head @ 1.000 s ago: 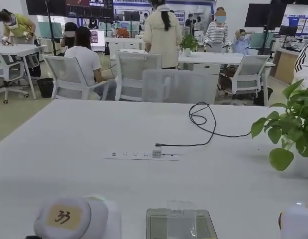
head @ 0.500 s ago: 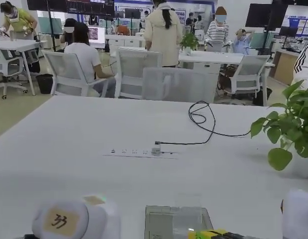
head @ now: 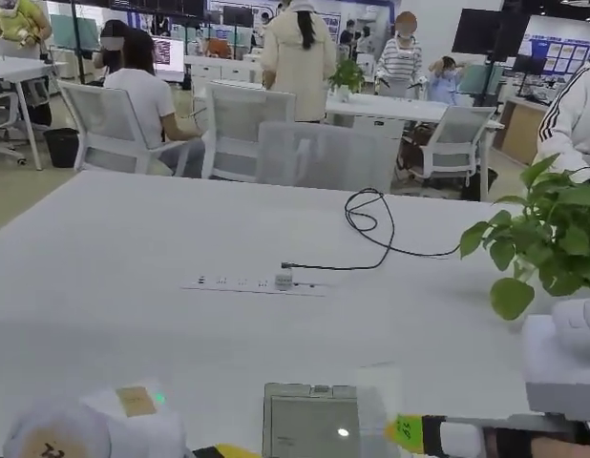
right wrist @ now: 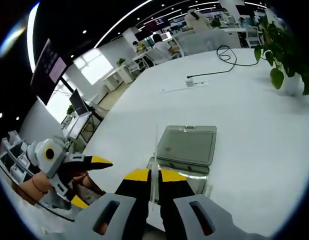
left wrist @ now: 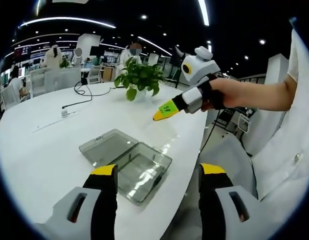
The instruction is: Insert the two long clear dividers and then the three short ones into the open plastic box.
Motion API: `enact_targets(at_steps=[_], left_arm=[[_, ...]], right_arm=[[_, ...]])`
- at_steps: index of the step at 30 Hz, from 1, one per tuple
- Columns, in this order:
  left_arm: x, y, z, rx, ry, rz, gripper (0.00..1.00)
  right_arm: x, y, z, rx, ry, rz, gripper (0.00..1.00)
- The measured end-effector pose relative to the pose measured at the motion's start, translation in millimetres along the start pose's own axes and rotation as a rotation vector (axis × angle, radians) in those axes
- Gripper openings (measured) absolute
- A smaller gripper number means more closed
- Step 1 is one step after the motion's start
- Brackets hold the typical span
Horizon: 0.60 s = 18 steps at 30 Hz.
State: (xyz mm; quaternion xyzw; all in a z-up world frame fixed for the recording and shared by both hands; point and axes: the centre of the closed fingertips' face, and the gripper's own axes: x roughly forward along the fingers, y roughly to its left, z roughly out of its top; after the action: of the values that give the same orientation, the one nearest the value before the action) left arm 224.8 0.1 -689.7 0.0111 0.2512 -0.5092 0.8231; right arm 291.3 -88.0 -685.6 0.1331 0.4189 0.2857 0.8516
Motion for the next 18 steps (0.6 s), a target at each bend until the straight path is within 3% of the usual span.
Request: enact_targets(at_steps=[7, 11, 18], left_arm=[[-0.9, 1.0, -17.9, 0.048, 0.007, -0.030, 0.84], [-1.5, 3.5, -29.6, 0.072, 0.030, -0.039, 0.85], [-3.4, 3.4, -35.1, 0.070, 0.027, -0.066, 0.86]], right_arm=[[10.0, -15.9, -17.1, 0.046, 0.172, -0.084, 0.07], [18.2, -20.2, -24.4, 0.092, 0.259, -0.115, 0.07], [32.5, -31.8, -38.4, 0.157, 0.359, -0.184, 0.07]])
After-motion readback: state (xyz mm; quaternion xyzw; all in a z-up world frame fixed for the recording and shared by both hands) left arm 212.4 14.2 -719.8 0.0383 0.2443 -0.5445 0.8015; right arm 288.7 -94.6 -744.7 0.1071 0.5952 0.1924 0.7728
